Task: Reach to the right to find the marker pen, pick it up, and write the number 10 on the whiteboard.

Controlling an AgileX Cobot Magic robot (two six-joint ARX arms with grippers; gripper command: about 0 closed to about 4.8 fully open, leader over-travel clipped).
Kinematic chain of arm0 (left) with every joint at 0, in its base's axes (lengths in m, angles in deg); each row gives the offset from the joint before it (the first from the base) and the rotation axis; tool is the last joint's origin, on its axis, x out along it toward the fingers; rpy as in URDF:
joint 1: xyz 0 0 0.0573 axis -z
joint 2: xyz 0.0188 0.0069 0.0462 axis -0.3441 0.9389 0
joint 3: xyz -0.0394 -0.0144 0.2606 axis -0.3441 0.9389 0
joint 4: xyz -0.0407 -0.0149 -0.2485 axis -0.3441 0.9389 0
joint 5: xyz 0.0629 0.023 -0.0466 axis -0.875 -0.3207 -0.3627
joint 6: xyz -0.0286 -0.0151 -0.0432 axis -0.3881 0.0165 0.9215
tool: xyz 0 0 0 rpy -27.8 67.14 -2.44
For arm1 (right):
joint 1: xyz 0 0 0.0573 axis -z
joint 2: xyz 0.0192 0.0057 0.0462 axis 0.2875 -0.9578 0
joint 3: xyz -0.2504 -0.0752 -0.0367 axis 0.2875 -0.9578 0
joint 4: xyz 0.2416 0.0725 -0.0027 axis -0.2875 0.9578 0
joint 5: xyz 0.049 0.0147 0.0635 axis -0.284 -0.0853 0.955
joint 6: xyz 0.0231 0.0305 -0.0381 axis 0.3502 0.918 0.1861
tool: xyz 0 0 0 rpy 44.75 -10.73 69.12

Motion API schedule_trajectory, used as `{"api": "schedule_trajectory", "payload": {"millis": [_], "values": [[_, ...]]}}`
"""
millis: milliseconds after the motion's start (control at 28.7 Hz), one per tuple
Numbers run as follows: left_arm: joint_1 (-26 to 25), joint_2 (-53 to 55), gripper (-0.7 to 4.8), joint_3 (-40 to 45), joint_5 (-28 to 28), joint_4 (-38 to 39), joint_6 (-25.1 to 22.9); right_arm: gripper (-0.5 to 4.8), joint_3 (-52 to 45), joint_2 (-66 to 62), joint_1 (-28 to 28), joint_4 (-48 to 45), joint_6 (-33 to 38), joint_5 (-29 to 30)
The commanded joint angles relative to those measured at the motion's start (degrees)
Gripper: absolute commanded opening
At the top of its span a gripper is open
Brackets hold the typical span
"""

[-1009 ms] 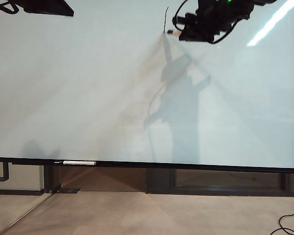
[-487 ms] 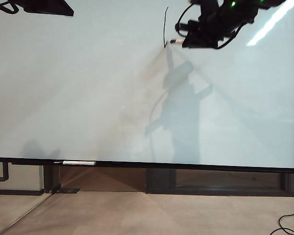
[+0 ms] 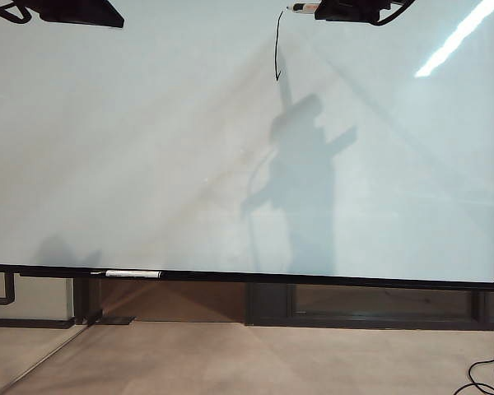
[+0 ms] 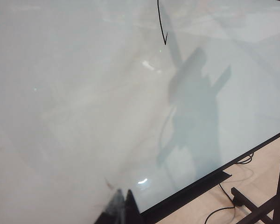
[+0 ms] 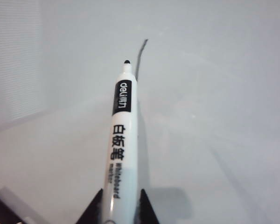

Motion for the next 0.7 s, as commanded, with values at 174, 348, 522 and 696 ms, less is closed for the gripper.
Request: {"api": "schedule_trajectory", "payload": {"millis": [174, 348, 522, 696], "values": [[0.07, -0.26, -0.06, -0.24, 0.39, 0.0, 0.13, -0.06, 1.2, 0.24, 2.03, -2.89, -1.57, -3.06], [0.07, -0.26, -0.06, -0.26, 0.39, -0.44, 0.13, -0.05, 2.93, -0.22, 2.19, -2.25, -1.55, -2.56], [0.07, -0.26, -0.06, -0.26, 0.37, -1.09, 0.15, -0.06, 3.96, -1.92, 2.32, -1.01, -0.7, -1.95], [0.07, -0.26, -0.06, -0.26, 0.39, -1.11, 0.13, -0.06, 4.02, -2.86, 2.36, -2.71, -0.76, -1.95]]}}
